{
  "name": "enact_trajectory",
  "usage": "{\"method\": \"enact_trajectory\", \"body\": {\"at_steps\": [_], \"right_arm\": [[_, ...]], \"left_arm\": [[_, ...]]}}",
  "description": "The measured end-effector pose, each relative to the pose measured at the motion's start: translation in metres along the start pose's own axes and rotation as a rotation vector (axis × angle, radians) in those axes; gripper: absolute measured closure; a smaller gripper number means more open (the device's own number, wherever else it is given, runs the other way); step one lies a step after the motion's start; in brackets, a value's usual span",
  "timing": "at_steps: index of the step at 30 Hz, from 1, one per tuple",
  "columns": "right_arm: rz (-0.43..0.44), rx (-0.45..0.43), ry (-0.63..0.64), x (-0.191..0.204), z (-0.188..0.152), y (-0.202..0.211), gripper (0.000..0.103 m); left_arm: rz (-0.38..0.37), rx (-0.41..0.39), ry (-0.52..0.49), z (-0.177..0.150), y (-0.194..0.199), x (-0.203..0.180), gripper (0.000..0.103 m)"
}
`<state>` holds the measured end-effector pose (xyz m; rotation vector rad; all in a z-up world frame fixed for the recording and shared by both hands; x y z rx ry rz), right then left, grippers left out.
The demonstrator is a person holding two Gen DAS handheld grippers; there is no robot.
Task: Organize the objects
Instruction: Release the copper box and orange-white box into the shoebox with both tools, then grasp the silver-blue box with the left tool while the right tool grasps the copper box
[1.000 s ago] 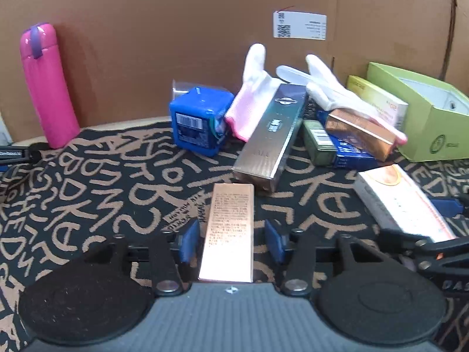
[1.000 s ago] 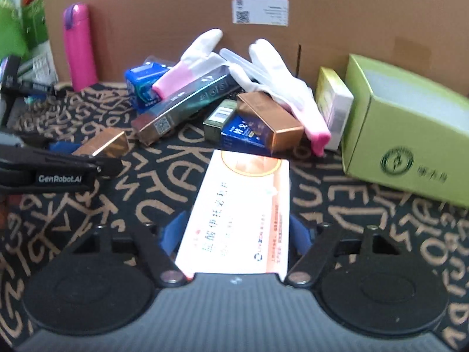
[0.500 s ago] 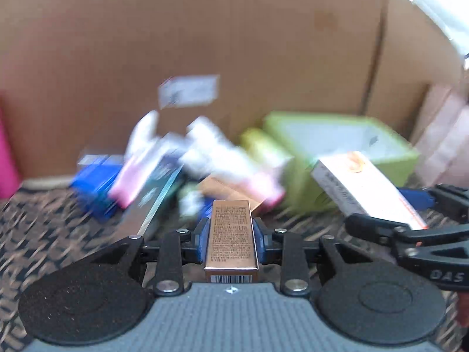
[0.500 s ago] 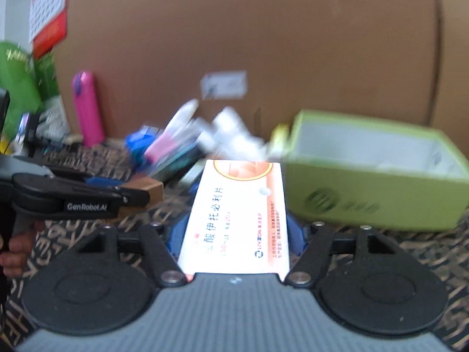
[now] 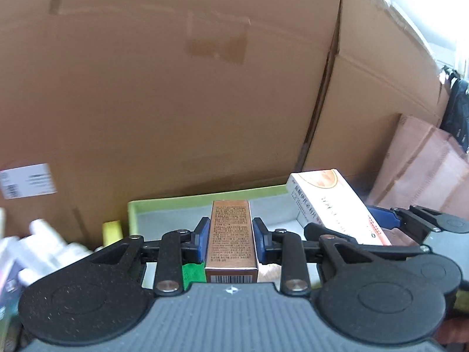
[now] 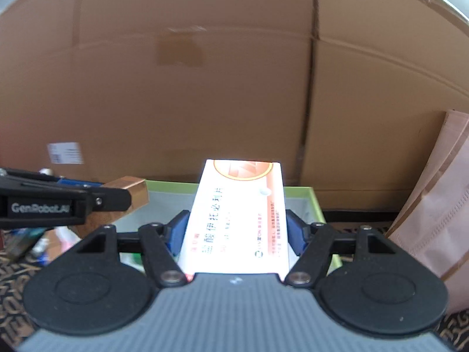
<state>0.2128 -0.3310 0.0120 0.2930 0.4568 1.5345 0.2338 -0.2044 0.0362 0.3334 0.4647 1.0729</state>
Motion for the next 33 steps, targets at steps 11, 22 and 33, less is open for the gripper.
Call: {"method": "enact_trajectory", "body": {"at_steps": [11,22,33], "right_arm": [[0.019,0.105,0.089,-0.013,-0.018,-0.075,0.035],[-0.002,0.029,0.140,0.001,-0.019,-0.042,0.000],[0.106,-0.061,0.078,0.061,-0.034,0.041,0.000]], "left_arm": [[0.057,-0.002,-0.010,-0.006,-0.053,-0.001,0.024],[0.083,-0.087,-0.022,-0.004,-0.018,0.007,0.012],[0.167,-0.155,-0.007,-0.043,0.094,0.048,0.012]]}}
Point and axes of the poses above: each gripper's, at about its wrist camera, not at the fingertips, and y roughly against the way its jaws point, x to its left, z to its top, the point moved 1 cm from there along -y, roughly the way its jaws point, and after that the axes turned 4 degrees about y, right-handed, at the moved point
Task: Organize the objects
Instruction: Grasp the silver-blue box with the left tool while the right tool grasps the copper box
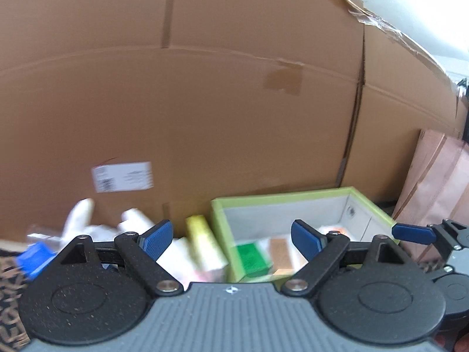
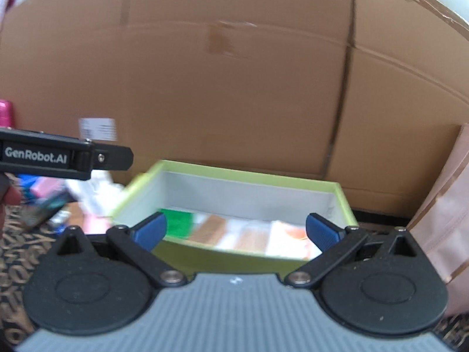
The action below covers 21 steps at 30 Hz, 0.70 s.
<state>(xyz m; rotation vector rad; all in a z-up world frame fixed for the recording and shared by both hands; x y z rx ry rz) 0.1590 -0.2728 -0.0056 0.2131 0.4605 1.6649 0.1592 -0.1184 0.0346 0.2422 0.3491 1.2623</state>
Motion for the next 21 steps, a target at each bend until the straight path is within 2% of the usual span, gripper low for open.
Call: {"method": "enact_trajectory", "body": {"at_steps": [6,11,14,16,21], "right_arm": [[0.076,-0.004,-0.044,0.058,-0.010,0.020,0.000],[0.121,0.042,-0.046,0.098,-0.025,0.012,0.000],[0.092,0.090,-0.009,0.122,-0.035,0.002,0.000],[0.104,0.130,0.000,0.134,-0.043,-0.001,0.000],[0.131,0.181,-0.015,0.153,-0.048,-0.007,0.000]], "left_arm": [[0.084,0.034,0.022,-0.031,0.043,0.058,0.012],[0.141,0.067,0.065,-0.053,0.060,0.108,0.012],[0.146,0.092,0.084,-0.062,0.060,0.134,0.012],[0.144,0.110,0.076,-0.066,0.053,0.146,0.012],[0.147,0.150,0.043,-0.068,0.014,0.168,0.012]]}}
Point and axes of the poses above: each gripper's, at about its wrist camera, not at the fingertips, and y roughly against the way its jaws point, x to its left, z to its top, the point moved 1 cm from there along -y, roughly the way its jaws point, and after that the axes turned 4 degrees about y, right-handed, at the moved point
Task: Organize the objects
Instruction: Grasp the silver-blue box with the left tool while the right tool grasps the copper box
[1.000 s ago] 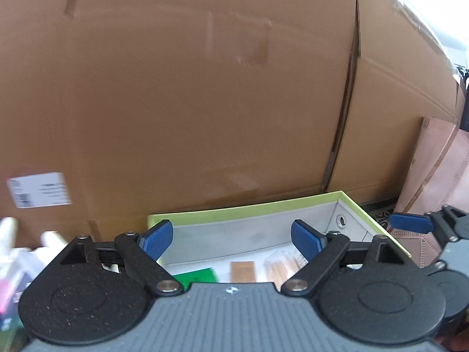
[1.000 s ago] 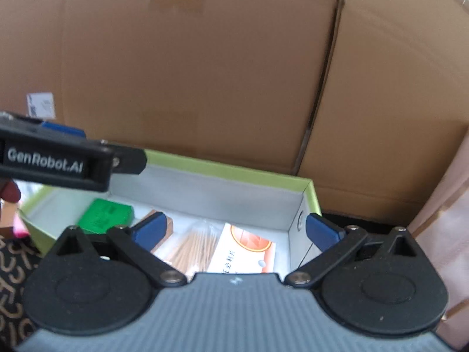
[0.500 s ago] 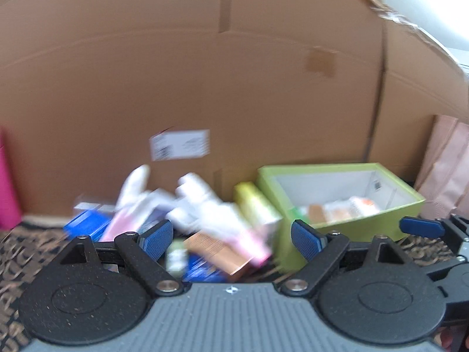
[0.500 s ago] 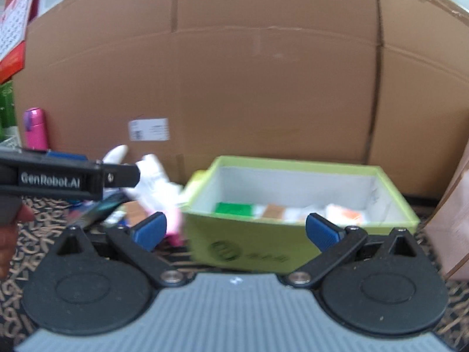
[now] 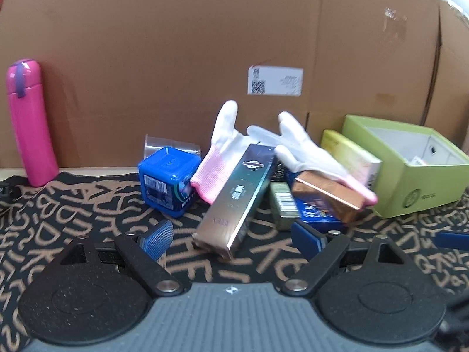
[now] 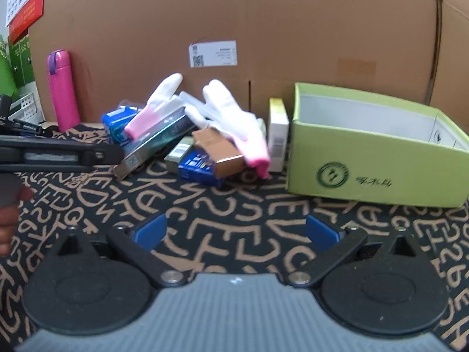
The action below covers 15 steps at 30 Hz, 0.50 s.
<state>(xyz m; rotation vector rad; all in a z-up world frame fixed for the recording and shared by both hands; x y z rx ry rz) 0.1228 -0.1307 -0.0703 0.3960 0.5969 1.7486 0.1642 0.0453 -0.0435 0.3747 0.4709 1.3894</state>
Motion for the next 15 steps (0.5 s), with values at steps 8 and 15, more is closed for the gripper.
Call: {"method": "enact_trajectory", "body": {"at_steps": [8,15], "right_arm": [[0.008,-0.100,0.150,0.016,0.012,0.002,0.000],[0.080,-0.096,0.179,0.012,0.040,-0.044,0.027]], "left_arm": [[-0.056,0.098,0.027,0.013,-0.054,0.008,0.031],[-0.102,0.139,0.084,0.001,-0.045,0.018,0.053]]}}
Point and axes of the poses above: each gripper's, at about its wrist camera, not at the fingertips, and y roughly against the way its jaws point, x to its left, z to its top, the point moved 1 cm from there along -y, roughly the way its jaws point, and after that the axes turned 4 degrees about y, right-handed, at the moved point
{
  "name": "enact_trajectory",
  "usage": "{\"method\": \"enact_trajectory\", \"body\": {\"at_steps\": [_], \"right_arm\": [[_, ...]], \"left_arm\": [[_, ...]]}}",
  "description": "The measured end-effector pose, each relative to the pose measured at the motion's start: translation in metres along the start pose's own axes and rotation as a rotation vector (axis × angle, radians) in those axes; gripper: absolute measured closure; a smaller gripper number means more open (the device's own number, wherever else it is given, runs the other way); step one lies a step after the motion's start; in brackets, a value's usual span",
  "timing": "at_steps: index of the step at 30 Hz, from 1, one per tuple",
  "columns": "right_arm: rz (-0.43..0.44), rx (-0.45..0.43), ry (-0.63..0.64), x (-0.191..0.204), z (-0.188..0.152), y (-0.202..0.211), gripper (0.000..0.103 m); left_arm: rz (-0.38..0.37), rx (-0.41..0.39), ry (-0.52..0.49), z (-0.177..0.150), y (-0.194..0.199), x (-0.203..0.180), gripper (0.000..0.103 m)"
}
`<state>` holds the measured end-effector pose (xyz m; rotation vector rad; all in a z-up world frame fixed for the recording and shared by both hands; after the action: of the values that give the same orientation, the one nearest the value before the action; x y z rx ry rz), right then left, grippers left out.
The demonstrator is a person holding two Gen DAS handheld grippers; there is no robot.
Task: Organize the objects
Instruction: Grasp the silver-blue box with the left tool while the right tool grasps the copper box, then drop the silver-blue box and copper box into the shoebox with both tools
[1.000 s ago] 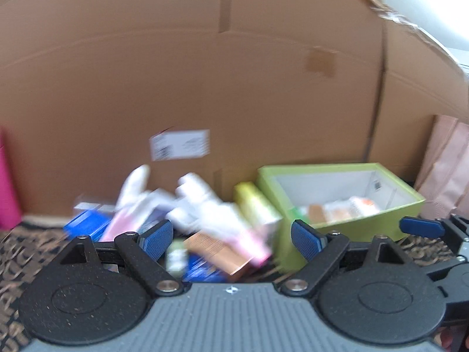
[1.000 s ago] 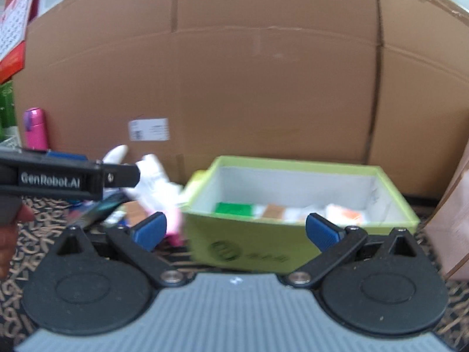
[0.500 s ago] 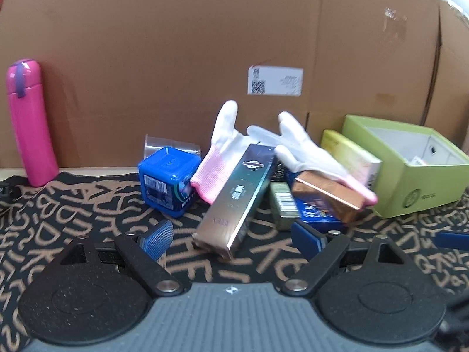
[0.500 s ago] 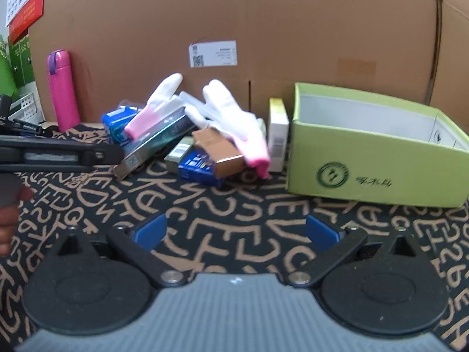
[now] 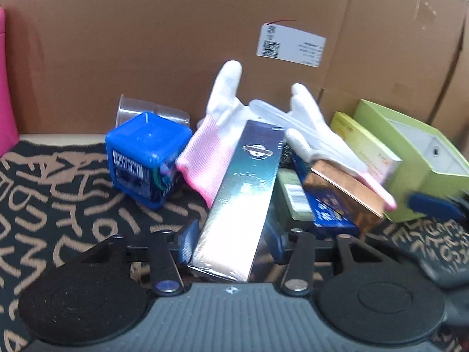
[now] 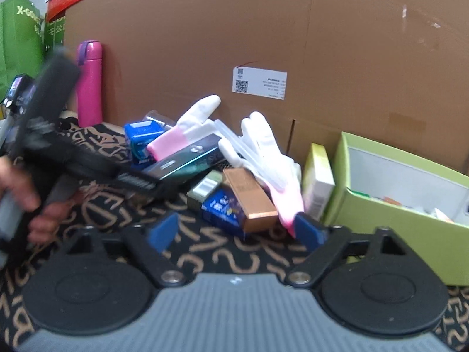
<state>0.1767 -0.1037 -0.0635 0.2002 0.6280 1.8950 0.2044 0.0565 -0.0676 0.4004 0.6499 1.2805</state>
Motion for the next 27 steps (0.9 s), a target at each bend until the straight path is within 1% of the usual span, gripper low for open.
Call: {"method": "enact_trajectory", "body": {"at_steps": [1,3,6,9,11,13,17,20,21,23,25,27], "right_arm": [[0.006,0.004,0.000,-0.001,0.002,-0.007,0.035],[0.012,0.014,0.006,-0.002,0.006,-0.022,0.043],[-0.016,0.026,0.015,-0.002,0.009,-0.040,0.044],[-0.032,0.046,-0.010,-0.007,0.007,-0.054,0.044],[-0.021,0.071,-0.034,-0.010,0.003,-0.057,0.063],[0.000,0.074,-0.056,-0.010,-0.002,-0.047,0.071],[0.009,0.106,-0.068,0.003,-0.017,-0.013,0.072],[0.044,0.160,-0.074,0.014,-0.034,0.013,0.072],[0.059,0.171,-0.066,0.018,-0.038,0.019,0.072],[0.071,0.181,-0.048,0.023,-0.043,0.025,0.072],[0.063,0.180,-0.050,0.025,-0.043,0.027,0.071],[0.060,0.183,-0.058,0.023,-0.041,0.023,0.068]], "left_arm": [[0.004,-0.003,-0.004,-0.004,0.003,0.000,0.053],[0.010,-0.011,-0.020,-0.009,0.007,-0.001,0.053],[0.014,-0.025,-0.039,-0.013,0.010,-0.002,0.053],[0.027,-0.017,-0.032,-0.014,0.013,-0.002,0.054],[0.024,-0.010,-0.030,-0.016,0.018,-0.003,0.057],[0.033,0.005,-0.030,-0.020,0.026,-0.006,0.060],[0.069,0.035,-0.076,-0.040,0.048,-0.017,0.061],[0.060,0.048,-0.073,-0.051,0.062,-0.023,0.062],[0.061,0.047,-0.071,-0.053,0.064,-0.025,0.060],[0.074,0.025,-0.079,-0.052,0.064,-0.029,0.043],[0.115,0.010,-0.097,-0.047,0.057,-0.032,0.043],[0.126,0.012,-0.095,-0.041,0.050,-0.032,0.043]]}}
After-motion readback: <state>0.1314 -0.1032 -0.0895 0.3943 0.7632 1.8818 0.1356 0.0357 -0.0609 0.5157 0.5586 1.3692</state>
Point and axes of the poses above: each gripper's, at about its wrist camera, not at the fingertips, and y roughly against the way its jaws point, x to its left, z to its top, the point moved 1 cm from there along -y, roughly the way its jaws point, and after that the axes turned 4 degrees about y, right-handed, at the moved point
